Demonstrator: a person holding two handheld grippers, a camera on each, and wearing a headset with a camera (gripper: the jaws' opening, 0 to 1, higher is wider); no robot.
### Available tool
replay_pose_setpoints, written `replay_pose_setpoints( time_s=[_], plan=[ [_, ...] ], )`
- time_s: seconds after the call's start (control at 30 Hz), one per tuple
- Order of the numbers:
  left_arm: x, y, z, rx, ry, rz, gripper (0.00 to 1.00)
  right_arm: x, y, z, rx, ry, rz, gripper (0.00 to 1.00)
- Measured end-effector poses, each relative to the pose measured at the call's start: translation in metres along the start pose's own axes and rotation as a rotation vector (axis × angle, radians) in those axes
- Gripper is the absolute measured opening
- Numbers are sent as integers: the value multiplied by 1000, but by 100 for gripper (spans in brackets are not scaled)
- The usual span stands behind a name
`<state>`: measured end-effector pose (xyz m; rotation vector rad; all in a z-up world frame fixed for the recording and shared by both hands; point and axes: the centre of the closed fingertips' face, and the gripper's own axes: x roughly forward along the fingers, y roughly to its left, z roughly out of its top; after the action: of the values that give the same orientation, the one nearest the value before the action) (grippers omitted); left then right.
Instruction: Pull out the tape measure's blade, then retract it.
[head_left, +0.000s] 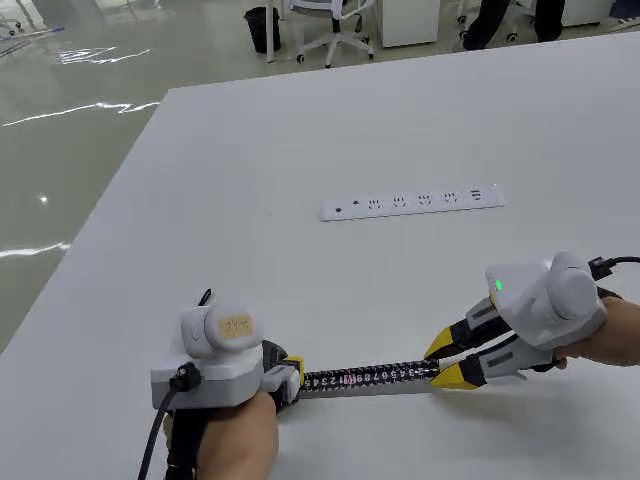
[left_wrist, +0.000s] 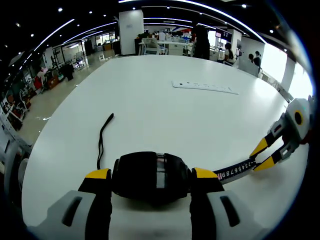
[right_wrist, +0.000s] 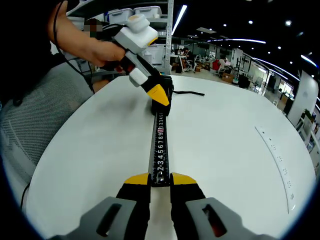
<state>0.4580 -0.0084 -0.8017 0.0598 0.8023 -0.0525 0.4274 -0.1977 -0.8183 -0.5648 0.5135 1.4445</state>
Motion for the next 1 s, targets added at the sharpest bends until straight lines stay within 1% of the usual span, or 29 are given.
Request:
replay_pose_setpoints(
  time_s=[1.0],
  plan=[
    [0,1,0,2,7,-6,59,10,-1,6,-1,-7,10,14]
  ],
)
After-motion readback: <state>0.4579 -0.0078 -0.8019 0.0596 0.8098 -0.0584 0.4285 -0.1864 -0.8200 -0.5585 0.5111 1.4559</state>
